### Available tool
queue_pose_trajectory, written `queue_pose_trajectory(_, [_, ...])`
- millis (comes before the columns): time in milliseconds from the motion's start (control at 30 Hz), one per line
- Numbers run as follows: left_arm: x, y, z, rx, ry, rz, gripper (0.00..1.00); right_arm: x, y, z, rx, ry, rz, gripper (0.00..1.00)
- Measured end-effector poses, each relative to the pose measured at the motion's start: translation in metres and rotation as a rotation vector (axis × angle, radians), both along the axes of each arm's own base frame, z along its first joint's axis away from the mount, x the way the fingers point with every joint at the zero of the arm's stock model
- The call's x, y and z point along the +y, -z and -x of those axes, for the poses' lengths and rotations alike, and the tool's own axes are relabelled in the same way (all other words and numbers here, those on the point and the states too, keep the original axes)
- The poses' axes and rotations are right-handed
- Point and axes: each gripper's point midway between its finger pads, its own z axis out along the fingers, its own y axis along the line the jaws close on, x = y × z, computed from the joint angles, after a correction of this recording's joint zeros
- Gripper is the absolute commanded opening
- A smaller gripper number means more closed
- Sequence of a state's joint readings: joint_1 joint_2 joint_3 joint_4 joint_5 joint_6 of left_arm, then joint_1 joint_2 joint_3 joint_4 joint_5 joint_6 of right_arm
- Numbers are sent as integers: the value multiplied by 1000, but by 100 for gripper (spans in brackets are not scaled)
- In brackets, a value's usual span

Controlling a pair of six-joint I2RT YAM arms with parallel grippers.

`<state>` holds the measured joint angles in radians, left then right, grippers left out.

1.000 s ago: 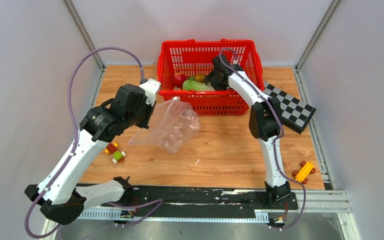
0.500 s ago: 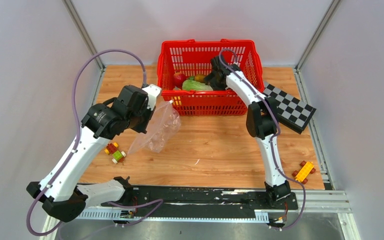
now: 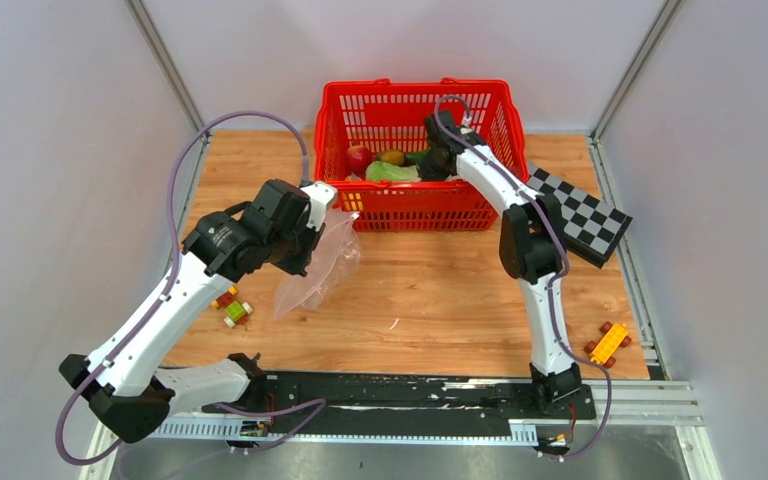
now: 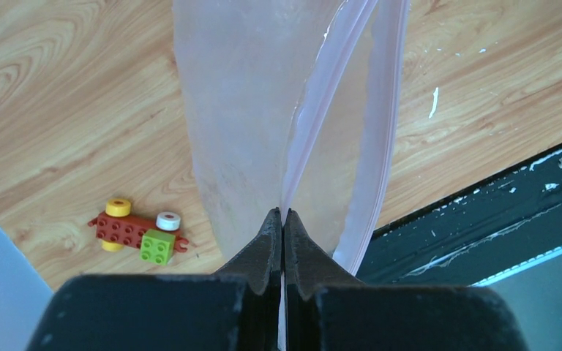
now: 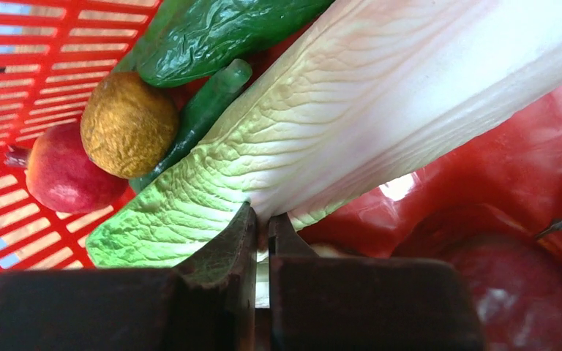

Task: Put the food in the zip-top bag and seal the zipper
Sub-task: Pick up the fake vegetable from the bin.

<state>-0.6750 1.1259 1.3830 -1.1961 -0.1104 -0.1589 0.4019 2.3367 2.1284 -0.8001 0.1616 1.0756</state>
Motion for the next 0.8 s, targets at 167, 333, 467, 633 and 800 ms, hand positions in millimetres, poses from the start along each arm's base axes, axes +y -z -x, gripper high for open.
queue_pose_trajectory(167, [-2, 7, -1, 8, -3, 4, 0, -2, 0, 5, -29, -50, 19, 7])
queue_pose_trajectory(333, [-3, 15, -1, 20, -6, 1, 0, -1, -1, 6, -43, -79, 24, 54])
queue_pose_trajectory(467, [-4, 15, -1, 18, -5, 2, 0, 1, 3, 3, -24, -88, 23, 59])
queue_pose_trajectory(633, [-4, 15, -2, 14, -6, 3, 0, 7, 8, -4, 12, -88, 17, 49])
queue_pose_trajectory(800, [-3, 14, -3, 9, -11, -2, 0, 12, 7, -10, 13, -76, -29, 1])
